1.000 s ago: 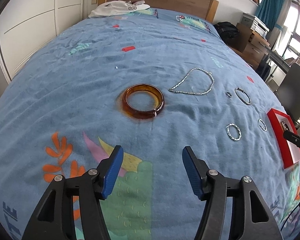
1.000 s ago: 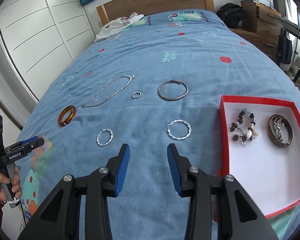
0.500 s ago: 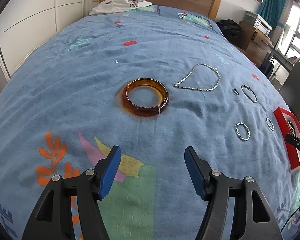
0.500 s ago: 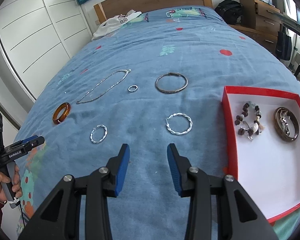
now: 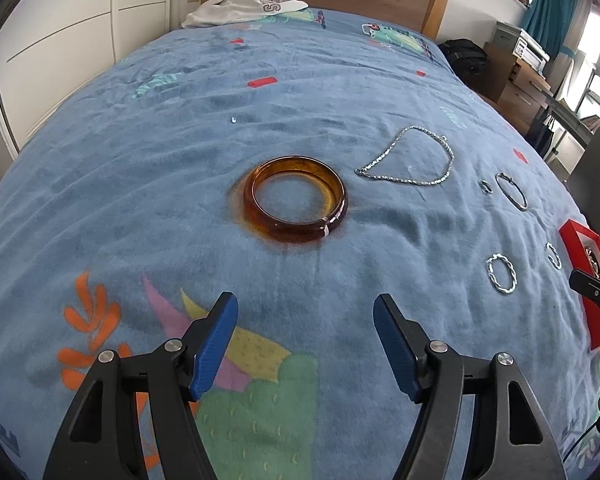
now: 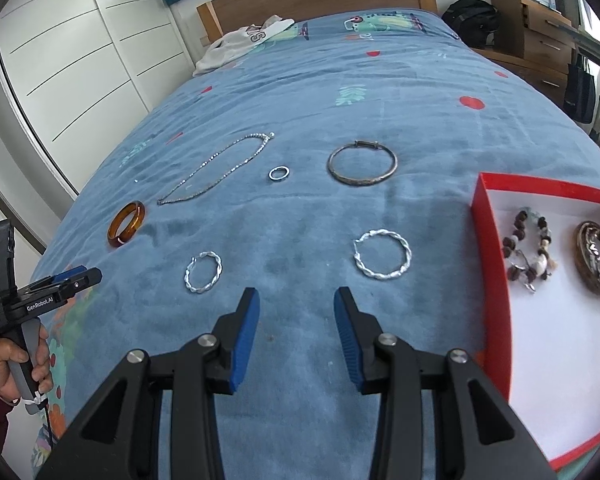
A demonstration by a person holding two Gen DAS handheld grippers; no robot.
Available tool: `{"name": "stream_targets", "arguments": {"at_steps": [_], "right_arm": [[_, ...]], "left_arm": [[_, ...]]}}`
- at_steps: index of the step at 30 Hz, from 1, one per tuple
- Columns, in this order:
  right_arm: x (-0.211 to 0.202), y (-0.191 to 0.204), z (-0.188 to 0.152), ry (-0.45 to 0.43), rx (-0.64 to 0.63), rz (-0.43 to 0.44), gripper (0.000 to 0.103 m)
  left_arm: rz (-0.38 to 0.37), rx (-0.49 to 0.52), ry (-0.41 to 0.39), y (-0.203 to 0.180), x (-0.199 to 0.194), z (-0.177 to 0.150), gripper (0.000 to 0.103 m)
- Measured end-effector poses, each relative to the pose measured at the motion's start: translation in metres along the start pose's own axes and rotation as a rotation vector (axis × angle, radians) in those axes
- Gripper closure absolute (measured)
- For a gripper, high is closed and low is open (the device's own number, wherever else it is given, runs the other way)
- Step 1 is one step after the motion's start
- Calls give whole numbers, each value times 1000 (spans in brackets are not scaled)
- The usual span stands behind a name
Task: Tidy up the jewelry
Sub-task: 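Grasp the amber bangle with the left tool while the right tool grasps the silver ring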
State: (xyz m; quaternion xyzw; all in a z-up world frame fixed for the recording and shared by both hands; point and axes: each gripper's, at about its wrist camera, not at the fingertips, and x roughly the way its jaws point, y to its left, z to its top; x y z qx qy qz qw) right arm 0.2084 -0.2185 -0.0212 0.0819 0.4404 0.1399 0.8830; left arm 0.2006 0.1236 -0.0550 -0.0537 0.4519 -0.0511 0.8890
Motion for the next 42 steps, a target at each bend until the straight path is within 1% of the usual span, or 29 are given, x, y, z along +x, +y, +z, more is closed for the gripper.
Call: {"name": "stream_targets", "arguments": {"at_steps": [9, 18, 25, 30, 37, 39, 40, 42], "right_arm": [[31, 13, 22, 8, -47, 33, 65], [73, 23, 54, 23, -86, 54, 65], [105, 26, 77, 34, -105, 27, 65], [116, 23, 88, 30, -86, 17, 65], [130, 25, 96, 43, -86, 19, 67], [131, 25, 95, 44, -89, 13, 75], [132, 24, 95, 47, -87, 9, 82], [133, 24, 95, 51, -87, 7, 84]], "left_arm": [[-6, -8, -15, 0, 22, 20, 30], [17, -3, -22, -2, 48, 42, 28], [23, -17, -26, 3, 60, 54, 28], [23, -16, -32, 3, 66, 60, 26], [19, -23, -41, 5, 70, 66, 26], [18, -22, -49, 5, 69, 65, 27], [16, -23, -53, 5, 69, 64, 27], [15, -23, -57, 5, 68, 63, 27]]}}
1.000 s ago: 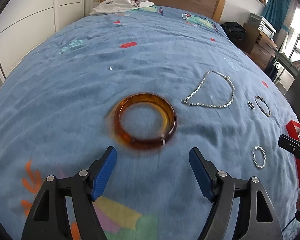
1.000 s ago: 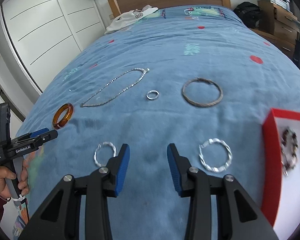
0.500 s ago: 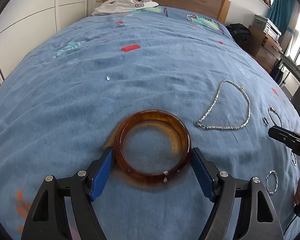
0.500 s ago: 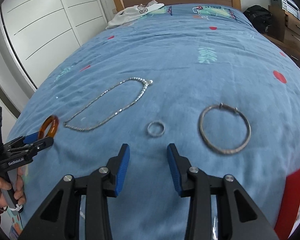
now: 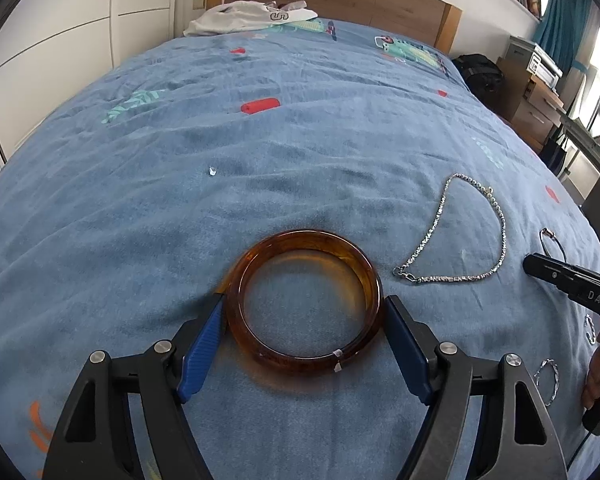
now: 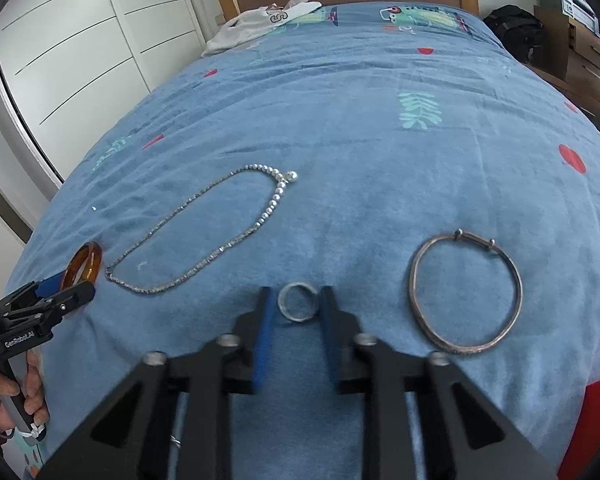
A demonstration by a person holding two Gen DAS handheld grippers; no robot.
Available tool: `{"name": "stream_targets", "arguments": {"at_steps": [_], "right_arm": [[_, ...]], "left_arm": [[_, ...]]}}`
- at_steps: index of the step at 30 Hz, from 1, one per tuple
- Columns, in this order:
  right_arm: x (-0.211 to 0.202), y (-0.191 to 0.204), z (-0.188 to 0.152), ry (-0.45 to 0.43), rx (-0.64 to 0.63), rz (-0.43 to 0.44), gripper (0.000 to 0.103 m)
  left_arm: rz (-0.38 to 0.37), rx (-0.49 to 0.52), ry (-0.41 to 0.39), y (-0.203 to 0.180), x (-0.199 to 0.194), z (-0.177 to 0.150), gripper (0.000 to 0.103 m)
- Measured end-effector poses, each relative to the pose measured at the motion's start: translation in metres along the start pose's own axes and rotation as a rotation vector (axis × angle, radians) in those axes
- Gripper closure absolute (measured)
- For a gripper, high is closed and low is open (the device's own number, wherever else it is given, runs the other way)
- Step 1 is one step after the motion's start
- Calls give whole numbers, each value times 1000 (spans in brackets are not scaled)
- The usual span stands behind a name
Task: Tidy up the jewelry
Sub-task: 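Grasp the amber bangle with the left tool while the right tool grasps the silver ring, then carry the amber bangle and silver ring over the red box with both tools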
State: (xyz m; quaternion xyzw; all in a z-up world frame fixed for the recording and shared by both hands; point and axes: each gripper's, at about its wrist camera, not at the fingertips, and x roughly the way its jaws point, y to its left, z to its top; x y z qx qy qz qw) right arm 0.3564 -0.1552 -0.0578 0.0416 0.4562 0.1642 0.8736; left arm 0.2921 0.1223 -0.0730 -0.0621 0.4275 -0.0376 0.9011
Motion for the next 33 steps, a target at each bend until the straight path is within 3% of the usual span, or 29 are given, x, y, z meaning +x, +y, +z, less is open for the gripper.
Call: {"name": "stream_targets", "arguments": {"at_steps": [10, 21, 27, 33], "right_arm": [[-15, 7, -5, -16, -36, 3, 84], [-88, 3, -27, -73, -27, 2, 84], [-142, -26, -46, -113, 7, -39, 84], [-198, -81, -69, -136, 35, -129, 84]], "left_arm": [[-5, -2, -15, -3, -17, -4, 27], [-12, 58, -57, -28, -72, -9, 27], [-64, 119, -81, -72, -105, -13, 27], [-176, 191, -95, -145, -125, -16, 27]]}}
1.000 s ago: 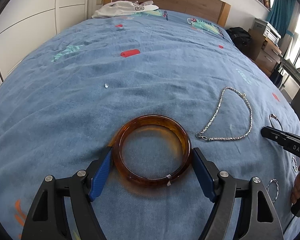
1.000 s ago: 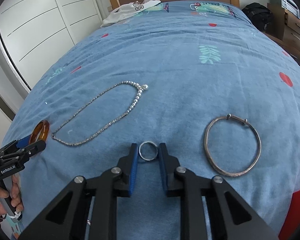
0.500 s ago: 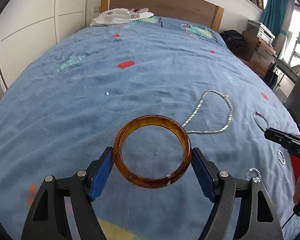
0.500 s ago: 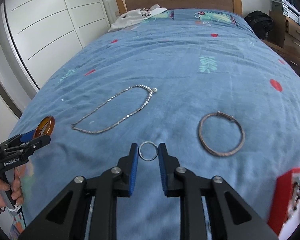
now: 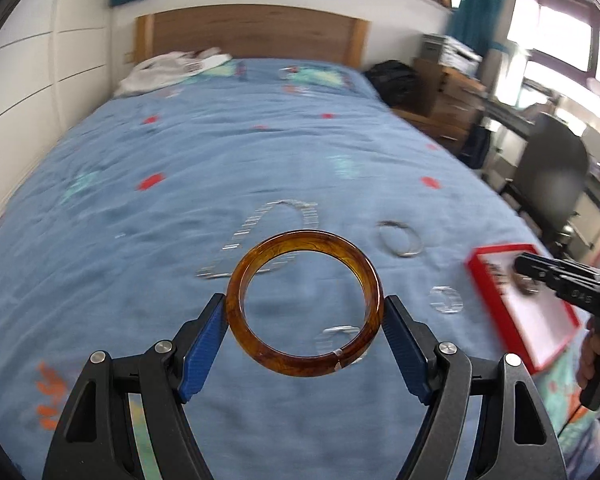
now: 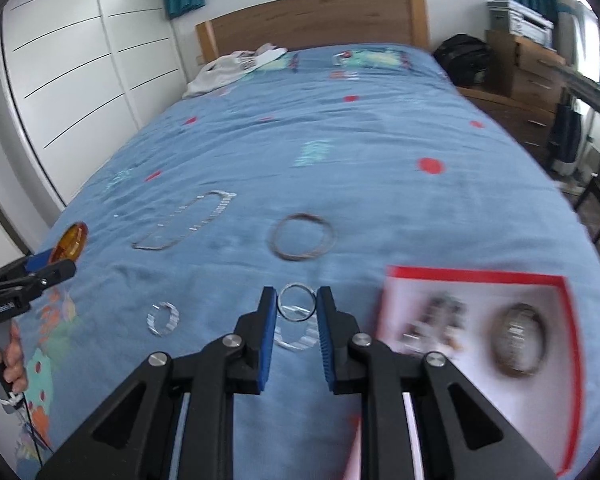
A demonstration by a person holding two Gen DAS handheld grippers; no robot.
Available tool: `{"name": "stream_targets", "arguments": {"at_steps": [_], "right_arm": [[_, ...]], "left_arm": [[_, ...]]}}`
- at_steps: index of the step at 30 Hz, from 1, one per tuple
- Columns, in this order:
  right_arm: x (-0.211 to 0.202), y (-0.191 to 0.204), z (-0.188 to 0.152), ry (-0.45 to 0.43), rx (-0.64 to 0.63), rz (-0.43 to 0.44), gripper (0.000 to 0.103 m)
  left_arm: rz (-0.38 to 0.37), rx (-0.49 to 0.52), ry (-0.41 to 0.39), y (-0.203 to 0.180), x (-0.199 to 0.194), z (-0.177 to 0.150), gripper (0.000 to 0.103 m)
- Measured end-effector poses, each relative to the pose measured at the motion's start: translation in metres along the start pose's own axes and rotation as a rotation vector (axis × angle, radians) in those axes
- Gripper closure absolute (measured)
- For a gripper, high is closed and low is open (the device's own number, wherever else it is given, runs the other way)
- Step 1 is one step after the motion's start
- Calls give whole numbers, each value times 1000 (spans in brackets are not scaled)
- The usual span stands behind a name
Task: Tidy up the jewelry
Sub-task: 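Carry the amber bangle and silver ring over the red box with both tools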
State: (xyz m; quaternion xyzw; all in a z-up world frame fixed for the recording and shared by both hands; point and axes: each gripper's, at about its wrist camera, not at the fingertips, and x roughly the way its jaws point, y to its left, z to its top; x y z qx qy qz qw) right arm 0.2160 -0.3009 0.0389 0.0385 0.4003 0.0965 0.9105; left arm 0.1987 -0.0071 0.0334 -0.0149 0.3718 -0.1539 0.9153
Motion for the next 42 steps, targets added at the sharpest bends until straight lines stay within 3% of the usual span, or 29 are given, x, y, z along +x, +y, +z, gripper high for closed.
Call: {"name": "stream_targets", "arguments": {"at_steps": [7, 20, 30, 42], "right_arm": [[-36, -66, -19, 3, 34, -70, 84], [-32, -135, -55, 77, 86, -91, 84], [-18, -163, -73, 137, 95, -91, 84], [-4, -166, -73, 177, 40, -86, 83]], "left_arm": [[-141, 66, -7, -88, 12, 11, 27], [-302, 208, 90, -213, 64, -4, 27], [-331, 265, 168, -257, 98, -24, 27], [-306, 309, 230, -267, 122, -35, 27]]}}
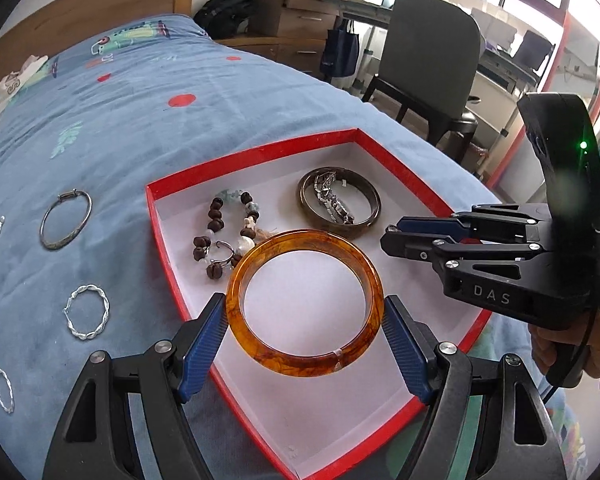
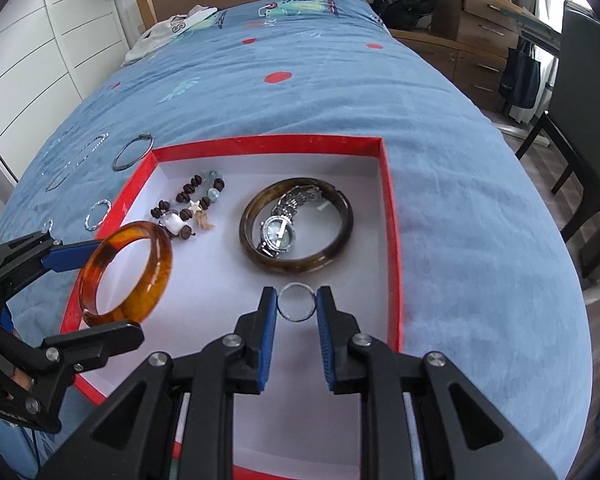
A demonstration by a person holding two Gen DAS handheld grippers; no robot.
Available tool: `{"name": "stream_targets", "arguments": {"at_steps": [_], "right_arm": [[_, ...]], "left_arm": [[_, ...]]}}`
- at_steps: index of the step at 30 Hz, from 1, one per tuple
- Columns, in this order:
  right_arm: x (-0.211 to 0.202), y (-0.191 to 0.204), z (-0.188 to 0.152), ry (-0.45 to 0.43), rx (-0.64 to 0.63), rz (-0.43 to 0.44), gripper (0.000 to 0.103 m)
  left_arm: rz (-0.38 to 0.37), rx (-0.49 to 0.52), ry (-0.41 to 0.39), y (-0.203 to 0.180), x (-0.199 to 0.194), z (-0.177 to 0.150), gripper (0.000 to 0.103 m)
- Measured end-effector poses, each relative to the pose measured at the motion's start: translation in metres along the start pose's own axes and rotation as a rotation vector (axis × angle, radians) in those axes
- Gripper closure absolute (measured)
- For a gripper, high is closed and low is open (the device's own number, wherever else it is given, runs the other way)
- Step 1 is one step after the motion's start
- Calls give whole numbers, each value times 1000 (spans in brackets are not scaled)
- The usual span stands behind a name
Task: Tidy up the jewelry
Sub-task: 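Carry the amber bangle and silver ring over the red box with both tools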
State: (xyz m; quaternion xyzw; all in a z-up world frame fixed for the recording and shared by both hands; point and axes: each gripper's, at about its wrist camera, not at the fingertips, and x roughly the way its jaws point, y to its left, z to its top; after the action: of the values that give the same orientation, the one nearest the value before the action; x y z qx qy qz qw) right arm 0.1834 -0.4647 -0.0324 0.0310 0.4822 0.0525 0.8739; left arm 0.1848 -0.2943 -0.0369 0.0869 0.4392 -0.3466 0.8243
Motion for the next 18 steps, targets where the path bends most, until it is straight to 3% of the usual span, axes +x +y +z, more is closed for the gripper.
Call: {"name": "stream_targets", "arguments": {"at_steps": [9, 18], "right_arm": [[6, 8, -4, 55, -125, 4, 83], [9, 11, -3, 189, -305, 72, 83]], "left_arm": [[19, 103, 62, -12, 18, -6, 27], [27, 220, 125, -17, 24, -7, 27]]}}
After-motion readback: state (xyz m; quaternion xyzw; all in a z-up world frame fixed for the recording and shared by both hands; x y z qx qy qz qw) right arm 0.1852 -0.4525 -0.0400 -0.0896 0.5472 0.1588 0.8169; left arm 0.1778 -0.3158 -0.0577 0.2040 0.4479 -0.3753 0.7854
